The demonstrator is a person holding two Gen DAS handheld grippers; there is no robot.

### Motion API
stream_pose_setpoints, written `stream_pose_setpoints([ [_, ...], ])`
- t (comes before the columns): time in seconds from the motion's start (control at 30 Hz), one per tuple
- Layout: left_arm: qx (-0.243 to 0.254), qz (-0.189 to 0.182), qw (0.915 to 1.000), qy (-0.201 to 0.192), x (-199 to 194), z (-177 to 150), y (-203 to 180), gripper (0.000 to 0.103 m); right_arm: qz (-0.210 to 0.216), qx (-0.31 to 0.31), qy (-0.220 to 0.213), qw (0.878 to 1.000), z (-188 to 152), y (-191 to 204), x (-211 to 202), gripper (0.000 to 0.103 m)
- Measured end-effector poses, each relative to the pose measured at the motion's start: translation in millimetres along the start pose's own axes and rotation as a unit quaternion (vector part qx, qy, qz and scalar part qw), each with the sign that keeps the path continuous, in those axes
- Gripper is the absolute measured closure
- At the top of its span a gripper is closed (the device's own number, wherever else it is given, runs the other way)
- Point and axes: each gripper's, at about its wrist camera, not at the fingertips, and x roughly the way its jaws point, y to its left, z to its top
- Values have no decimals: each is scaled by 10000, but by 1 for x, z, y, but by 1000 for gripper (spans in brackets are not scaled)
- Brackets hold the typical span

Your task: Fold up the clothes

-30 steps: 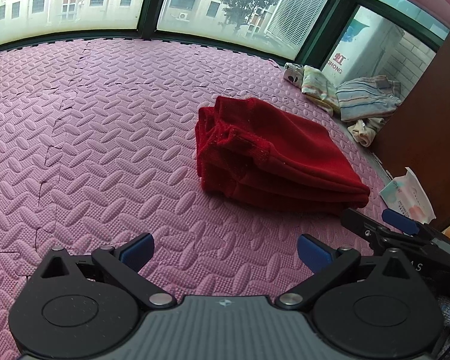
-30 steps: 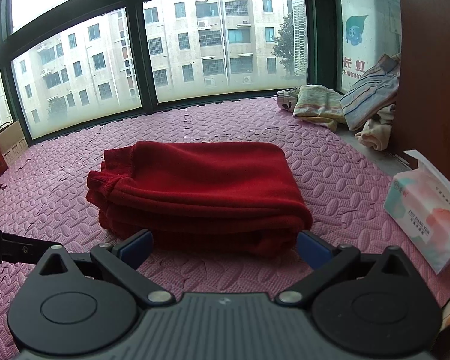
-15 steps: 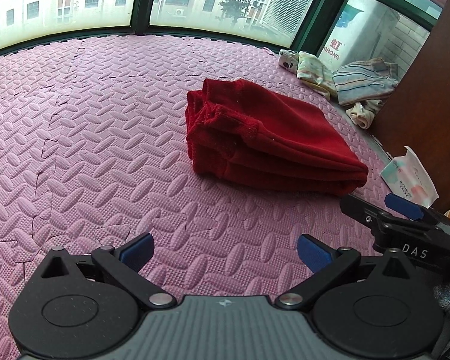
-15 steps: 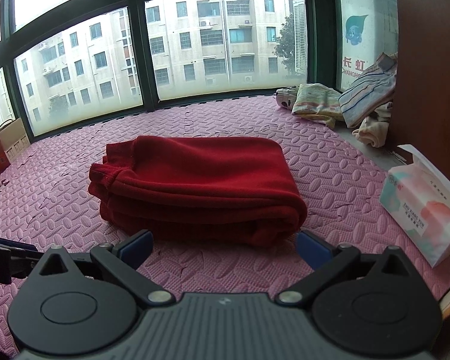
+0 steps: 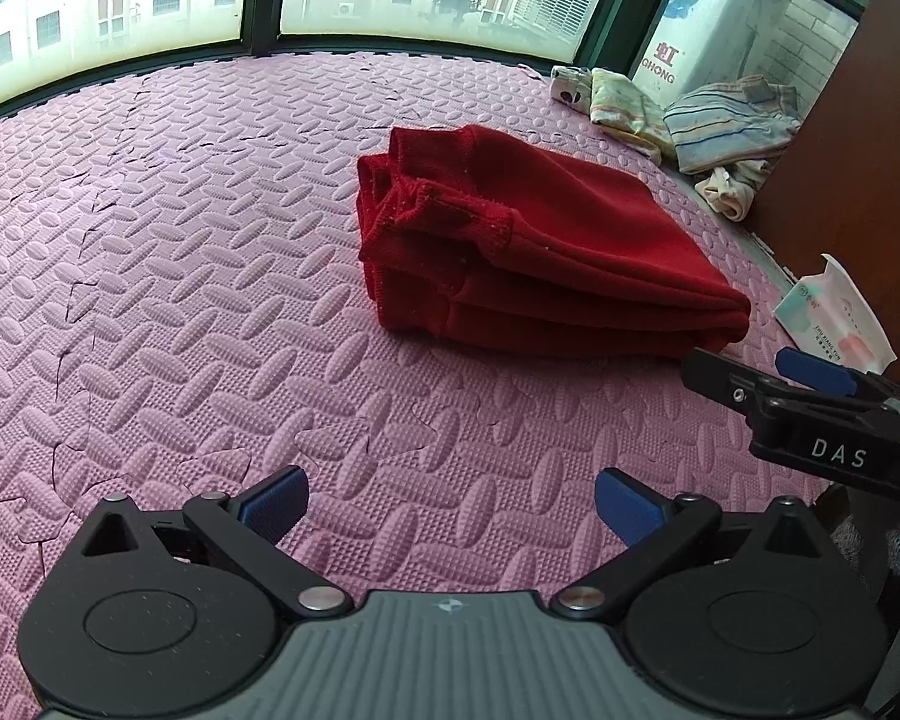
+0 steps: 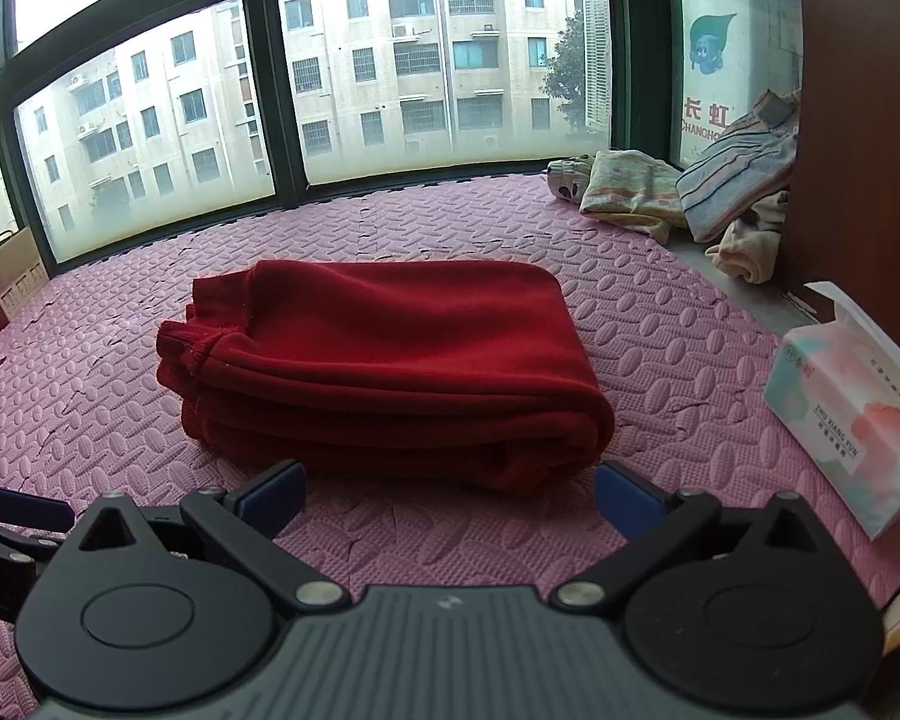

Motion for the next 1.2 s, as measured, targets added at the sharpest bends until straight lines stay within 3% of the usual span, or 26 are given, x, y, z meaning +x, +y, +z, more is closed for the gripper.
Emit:
stream_pose_setpoints([
  [1.2,224,106,9992,321,33,26,4,0,76,-65,196,9998,18,-3,29,0],
])
